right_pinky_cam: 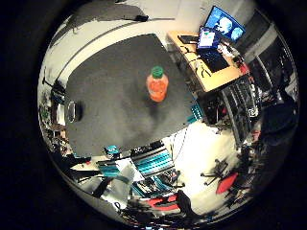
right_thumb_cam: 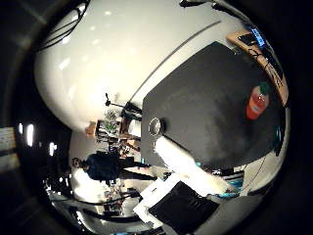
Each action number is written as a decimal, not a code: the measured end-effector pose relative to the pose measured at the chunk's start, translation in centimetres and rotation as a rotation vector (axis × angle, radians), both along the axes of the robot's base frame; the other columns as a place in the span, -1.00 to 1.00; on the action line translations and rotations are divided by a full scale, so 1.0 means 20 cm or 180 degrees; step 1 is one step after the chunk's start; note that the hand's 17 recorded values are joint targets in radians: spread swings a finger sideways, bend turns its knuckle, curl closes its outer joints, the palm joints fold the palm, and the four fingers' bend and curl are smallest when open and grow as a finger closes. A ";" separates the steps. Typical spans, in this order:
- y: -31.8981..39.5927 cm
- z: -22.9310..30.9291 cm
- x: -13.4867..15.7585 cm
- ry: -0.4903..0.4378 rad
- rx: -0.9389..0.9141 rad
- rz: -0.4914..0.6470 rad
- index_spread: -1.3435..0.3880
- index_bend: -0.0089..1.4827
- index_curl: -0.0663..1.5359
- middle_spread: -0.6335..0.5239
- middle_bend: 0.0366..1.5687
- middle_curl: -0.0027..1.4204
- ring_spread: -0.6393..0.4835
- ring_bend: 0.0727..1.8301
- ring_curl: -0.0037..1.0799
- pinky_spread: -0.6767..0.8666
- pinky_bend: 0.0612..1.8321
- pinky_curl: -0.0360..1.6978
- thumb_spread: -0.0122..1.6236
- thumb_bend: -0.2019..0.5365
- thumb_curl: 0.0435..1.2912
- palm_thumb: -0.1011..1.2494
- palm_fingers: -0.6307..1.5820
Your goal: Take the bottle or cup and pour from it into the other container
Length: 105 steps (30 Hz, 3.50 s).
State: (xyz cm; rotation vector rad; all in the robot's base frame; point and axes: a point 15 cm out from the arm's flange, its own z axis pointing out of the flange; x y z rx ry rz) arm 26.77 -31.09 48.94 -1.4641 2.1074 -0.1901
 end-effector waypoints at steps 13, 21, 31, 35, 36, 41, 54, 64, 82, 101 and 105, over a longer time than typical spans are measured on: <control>-0.50 -0.24 -0.04 -0.0390 0.0472 -0.0243 0.28 -0.78 -0.57 0.18 -0.63 -0.51 0.46 -0.46 -0.62 0.46 -0.03 -0.96 0.29 -0.52 -0.59 -0.18 -0.25; -0.63 -0.48 -0.05 -0.0554 0.0720 -0.0172 0.30 -0.78 -0.57 0.21 -0.62 -0.51 0.46 -0.47 -0.62 0.48 -0.02 -0.96 0.29 -0.52 -0.60 -0.19 -0.28; -0.76 -0.73 -0.04 -0.0883 0.1080 -0.0210 0.31 -0.78 -0.57 0.23 -0.63 -0.52 0.46 -0.46 -0.61 0.48 0.02 -0.96 0.30 -0.52 -0.59 -0.18 -0.29; -0.79 -0.85 -0.04 -0.0923 0.1221 -0.0234 0.31 -0.78 -0.57 0.23 -0.63 -0.51 0.46 -0.45 -0.60 0.48 0.04 -0.96 0.30 -0.52 -0.59 -0.18 -0.30; -0.79 -0.88 -0.04 -0.0934 0.1256 -0.0235 0.31 -0.78 -0.58 0.23 -0.63 -0.51 0.46 -0.45 -0.60 0.48 0.04 -0.96 0.30 -0.52 -0.59 -0.18 -0.30; -0.80 -1.02 -0.04 -0.0949 0.1388 -0.0179 0.32 -0.80 -0.59 0.26 -0.64 -0.52 0.46 -0.42 -0.59 0.48 0.07 -0.96 0.30 -0.52 -0.58 -0.18 -0.34; -0.79 -1.24 -0.03 -0.0940 0.1648 -0.0155 0.32 -0.79 -0.60 0.34 -0.62 -0.52 0.45 -0.40 -0.58 0.48 0.13 -0.96 0.28 -0.53 -0.58 -0.17 -0.39; -0.71 -1.32 0.09 -0.0850 0.1756 0.0007 0.32 -0.79 -0.61 0.40 -0.62 -0.52 0.48 -0.40 -0.58 0.49 0.16 -0.96 0.21 -0.53 -0.58 -0.20 -0.40; -0.53 -1.37 0.29 -0.0717 0.1866 0.0307 0.36 -0.79 -0.59 0.24 -0.55 -0.51 0.29 -0.25 -0.54 0.41 0.21 -0.97 0.20 -0.50 -0.53 0.02 -0.21; -0.29 -1.41 0.34 -0.0374 0.2092 0.0779 0.20 -0.39 -0.27 -0.11 0.09 -0.23 -0.12 0.18 -0.28 -0.60 0.33 -0.87 0.03 -0.51 -0.30 0.50 0.70; -0.23 -1.40 0.37 -0.0350 0.2177 0.0894 0.23 -0.10 -0.12 -0.06 0.28 -0.16 -0.12 0.26 -0.18 -0.55 0.42 -0.76 -0.05 -0.50 -0.22 0.58 0.76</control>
